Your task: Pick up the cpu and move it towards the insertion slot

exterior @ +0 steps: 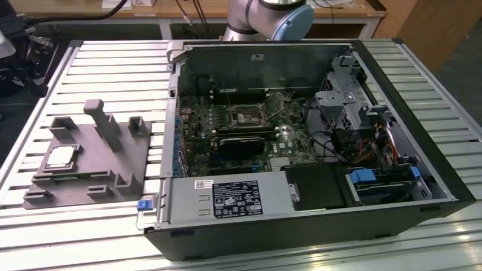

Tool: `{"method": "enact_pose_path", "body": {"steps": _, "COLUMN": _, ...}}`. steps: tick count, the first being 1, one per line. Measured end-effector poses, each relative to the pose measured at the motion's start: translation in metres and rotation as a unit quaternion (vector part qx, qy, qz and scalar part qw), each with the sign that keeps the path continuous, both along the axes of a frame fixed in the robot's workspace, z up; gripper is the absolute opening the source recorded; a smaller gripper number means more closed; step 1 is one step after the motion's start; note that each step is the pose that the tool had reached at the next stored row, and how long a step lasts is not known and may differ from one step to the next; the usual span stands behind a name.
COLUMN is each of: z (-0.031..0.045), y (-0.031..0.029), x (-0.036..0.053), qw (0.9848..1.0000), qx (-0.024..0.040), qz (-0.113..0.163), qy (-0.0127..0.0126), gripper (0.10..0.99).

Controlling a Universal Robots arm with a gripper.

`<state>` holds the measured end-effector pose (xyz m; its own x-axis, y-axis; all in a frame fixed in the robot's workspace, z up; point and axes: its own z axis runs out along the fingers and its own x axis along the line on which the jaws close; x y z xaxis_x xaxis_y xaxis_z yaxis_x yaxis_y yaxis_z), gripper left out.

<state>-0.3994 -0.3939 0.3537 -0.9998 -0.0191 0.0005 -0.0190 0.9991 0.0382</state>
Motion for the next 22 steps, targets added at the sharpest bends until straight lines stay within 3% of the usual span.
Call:
{"method": "enact_pose_path", "body": {"steps": 6, "z": -0.0084, "y": -0.0012, "x": -0.0064, "qw": 1.0, "qx": 0.0, "qz": 0.0, "qy": 0.0, "gripper": 0.114}}
{"method": "enact_pose_path", "body": {"steps": 8, "z": -0.011, "y": -0.0014, "x": -0.0091, "qw": 1.0, "qx": 0.0, "qz": 0.0, "qy": 0.0, "gripper": 0.235}}
{"method": "enact_pose_path", "body": {"steps": 9, "z": -0.0122, "y": -0.0015, "x": -0.0104, "qw": 1.0, "qx": 0.0, "qz": 0.0, "qy": 0.0, "gripper": 0.235}}
{"method": "enact_pose_path", "body": {"steps": 11, "z": -0.0147, "y": -0.0017, "x": -0.0127, "qw": 1.0, "qx": 0.0, "qz": 0.0, "qy": -0.0001, "gripper": 0.353}}
{"method": "enact_pose_path", "body": {"steps": 14, "z": -0.0192, "y": -0.0019, "x": -0.0149, "qw": 1.0, "qx": 0.0, "qz": 0.0, "qy": 0.0, "gripper": 0.412}}
{"method": "enact_pose_path", "body": {"steps": 16, "z": -0.0228, "y": -0.0019, "x": -0.0163, "qw": 1.0, "qx": 0.0, "qz": 0.0, "qy": 0.0001, "gripper": 0.525}}
{"method": "enact_pose_path", "body": {"steps": 19, "z": -0.0281, "y": -0.0019, "x": -0.0185, "qw": 1.0, "qx": -0.0001, "qz": 0.0, "qy": 0.0008, "gripper": 0.584}}
{"method": "enact_pose_path", "body": {"steps": 20, "z": -0.0301, "y": -0.0019, "x": -0.0195, "qw": 1.0, "qx": 0.0, "qz": 0.0, "qy": 0.0008, "gripper": 0.647}}
{"method": "enact_pose_path", "body": {"steps": 22, "z": -0.0337, "y": -0.0019, "x": -0.0215, "qw": 1.0, "qx": 0.0, "qz": 0.0, "qy": 0.0009, "gripper": 0.647}}
